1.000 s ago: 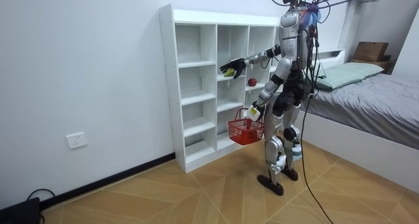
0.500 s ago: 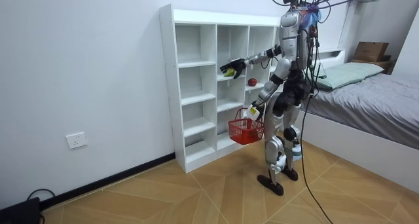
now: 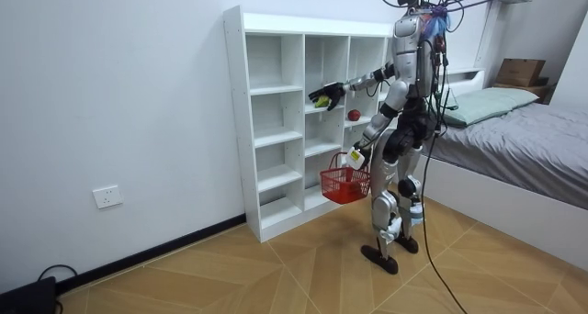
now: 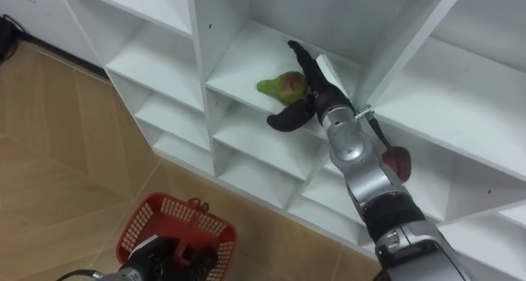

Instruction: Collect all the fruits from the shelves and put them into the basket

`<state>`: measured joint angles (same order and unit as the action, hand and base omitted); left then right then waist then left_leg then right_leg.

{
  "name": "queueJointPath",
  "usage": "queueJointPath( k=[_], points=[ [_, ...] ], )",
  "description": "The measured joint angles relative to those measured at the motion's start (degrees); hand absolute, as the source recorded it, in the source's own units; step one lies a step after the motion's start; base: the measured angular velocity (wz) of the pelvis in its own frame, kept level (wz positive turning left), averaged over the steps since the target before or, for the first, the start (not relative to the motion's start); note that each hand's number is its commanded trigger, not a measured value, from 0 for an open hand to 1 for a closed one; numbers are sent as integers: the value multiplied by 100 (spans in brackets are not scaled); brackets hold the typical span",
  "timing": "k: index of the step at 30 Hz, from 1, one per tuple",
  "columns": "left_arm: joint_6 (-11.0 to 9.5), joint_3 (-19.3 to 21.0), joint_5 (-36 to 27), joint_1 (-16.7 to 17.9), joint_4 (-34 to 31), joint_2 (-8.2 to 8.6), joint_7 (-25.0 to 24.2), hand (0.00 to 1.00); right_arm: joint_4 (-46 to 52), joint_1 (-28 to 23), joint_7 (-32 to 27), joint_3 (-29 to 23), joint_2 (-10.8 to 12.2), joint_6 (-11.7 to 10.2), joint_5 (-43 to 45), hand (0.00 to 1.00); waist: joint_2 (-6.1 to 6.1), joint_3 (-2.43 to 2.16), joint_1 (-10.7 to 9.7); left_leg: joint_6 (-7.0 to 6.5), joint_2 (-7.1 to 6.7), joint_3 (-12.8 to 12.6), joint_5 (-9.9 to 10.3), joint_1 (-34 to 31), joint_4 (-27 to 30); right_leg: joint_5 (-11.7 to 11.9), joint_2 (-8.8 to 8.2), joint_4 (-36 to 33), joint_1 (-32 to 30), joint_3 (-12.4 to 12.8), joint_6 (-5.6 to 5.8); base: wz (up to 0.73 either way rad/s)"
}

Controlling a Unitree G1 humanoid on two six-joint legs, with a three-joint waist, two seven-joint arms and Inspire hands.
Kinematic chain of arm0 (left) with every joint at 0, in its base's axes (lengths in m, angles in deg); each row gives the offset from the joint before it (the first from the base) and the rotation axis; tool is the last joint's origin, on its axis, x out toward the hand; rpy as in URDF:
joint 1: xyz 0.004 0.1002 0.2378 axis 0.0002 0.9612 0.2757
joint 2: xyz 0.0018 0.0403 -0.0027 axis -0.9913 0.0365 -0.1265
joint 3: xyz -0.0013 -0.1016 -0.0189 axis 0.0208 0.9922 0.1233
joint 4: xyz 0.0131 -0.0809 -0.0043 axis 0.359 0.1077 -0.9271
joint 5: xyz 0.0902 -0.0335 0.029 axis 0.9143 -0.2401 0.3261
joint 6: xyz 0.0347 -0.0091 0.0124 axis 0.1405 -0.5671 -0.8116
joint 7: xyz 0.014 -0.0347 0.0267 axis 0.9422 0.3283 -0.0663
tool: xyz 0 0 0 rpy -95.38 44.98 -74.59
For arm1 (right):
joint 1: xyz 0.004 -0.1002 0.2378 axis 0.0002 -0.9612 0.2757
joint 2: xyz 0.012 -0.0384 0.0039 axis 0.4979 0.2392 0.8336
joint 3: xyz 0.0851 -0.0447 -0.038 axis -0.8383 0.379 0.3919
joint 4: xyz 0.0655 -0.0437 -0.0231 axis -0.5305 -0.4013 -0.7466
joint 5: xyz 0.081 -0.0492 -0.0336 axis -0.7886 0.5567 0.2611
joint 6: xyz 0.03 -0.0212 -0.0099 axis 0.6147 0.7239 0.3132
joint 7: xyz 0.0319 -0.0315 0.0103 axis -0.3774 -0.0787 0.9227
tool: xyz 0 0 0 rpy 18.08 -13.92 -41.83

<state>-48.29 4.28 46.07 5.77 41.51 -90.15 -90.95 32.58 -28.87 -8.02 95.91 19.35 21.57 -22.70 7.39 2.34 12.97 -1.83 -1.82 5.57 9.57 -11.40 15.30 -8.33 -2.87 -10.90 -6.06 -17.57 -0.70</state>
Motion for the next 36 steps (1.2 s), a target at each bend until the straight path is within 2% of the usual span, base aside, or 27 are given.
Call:
queueJointPath(
  k=[1,2,3,4,10,14,36],
  points=[
    [0,0,0,0,1,1,0,100,-1,0,0,0,0,1,0,22,-5,-3,1,0,0,0,0,1,0,0,0,0,0,0,0,0],
    [0,0,0,0,2,0,0,100,-1,0,-1,0,0,-1,0,60,-9,-5,1,0,0,-1,-1,1,1,0,0,-1,0,0,0,0],
    [0,0,0,0,2,0,0,100,-1,1,-8,0,0,-3,0,87,-12,-7,1,0,0,-2,-1,2,1,0,-1,0,0,1,0,0],
    [0,-1,0,0,3,2,0,100,-1,5,-55,0,1,-5,0,100,-19,-11,3,-1,0,-3,-1,4,1,0,-1,-2,1,1,0,0],
    [0,-1,0,-2,16,9,-1,100,-8,70,-248,-2,1,-14,-5,100,-52,-36,5,-8,-1,-19,-9,18,2,1,-11,-23,2,4,1,0],
    [0,-19,-1,-5,83,8,1,100,-151,128,-324,-2,2,-70,-73,100,-53,-36,7,-11,-1,-18,-13,19,2,1,-17,-61,-6,-5,2,0],
    [-1,-115,3,-97,189,5,9,100,-411,184,-213,16,14,-70,-145,100,-61,-30,36,-24,-15,-23,-32,-19,1,4,-43,-85,-55,-23,6,0]
  ],
)
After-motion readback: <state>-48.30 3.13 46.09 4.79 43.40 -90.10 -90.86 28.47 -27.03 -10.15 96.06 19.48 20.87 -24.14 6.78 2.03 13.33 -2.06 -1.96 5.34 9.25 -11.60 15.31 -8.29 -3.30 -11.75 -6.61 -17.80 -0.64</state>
